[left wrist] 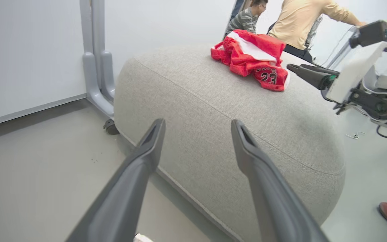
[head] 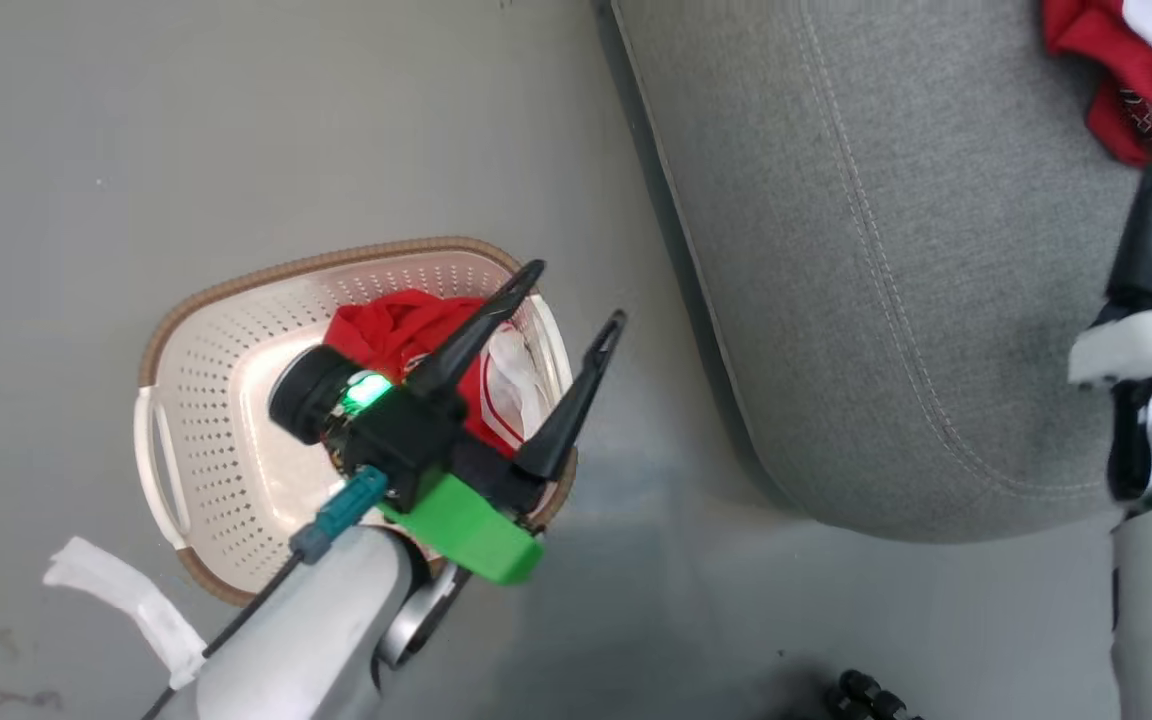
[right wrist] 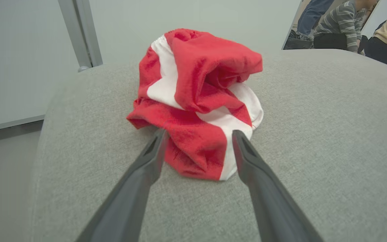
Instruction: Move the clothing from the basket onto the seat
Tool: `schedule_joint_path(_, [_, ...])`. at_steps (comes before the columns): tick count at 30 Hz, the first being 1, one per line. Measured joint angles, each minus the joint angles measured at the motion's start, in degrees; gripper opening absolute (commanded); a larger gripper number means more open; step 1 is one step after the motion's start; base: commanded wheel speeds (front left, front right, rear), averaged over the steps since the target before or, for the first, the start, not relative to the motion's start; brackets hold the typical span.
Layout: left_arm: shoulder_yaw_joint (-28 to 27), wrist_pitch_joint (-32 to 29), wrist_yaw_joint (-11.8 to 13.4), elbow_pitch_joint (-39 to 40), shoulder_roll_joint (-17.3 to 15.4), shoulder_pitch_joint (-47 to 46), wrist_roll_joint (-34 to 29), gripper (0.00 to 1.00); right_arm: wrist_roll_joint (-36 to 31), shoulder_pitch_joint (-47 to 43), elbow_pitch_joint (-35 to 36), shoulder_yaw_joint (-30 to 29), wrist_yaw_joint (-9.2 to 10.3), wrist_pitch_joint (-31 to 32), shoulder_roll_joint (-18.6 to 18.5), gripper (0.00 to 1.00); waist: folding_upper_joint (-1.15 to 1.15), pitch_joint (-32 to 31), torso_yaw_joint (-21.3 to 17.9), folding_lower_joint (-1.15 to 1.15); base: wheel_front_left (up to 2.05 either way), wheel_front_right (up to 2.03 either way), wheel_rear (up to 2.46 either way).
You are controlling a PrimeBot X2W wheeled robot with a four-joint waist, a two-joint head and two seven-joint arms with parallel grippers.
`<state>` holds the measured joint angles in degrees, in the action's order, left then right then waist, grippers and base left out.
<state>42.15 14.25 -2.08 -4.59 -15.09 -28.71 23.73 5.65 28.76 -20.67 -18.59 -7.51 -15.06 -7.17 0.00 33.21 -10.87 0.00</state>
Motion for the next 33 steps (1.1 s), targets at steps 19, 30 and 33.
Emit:
schedule_joint_path(19, [-30.02,0.79,-1.33,-4.66,9.44,22.37,-5.27,1.0,-2.75,-17.77,5.49,16.58,-0.02,0.0,4.16,1.0,0.0,-20.6,7.16,0.0,0.0,0.0,0.0])
schedule_joint_path(30, [-40.91,0.88,-2.29,2.81,12.14,31.9,-9.1,1.0,-0.33,-27.06,17.44,23.65,-0.02,-0.01,4.31,1.0,0.0,-31.56,9.77,0.0,0.0,0.0,0.0])
schedule_joint_path(33, [-39.82,0.87,-2.22,4.16,12.18,32.98,-9.81,1.0,-0.52,-30.01,18.87,24.94,-0.02,-0.01,4.41,1.0,0.0,-33.22,10.01,-0.01,0.0,0.0,0.0])
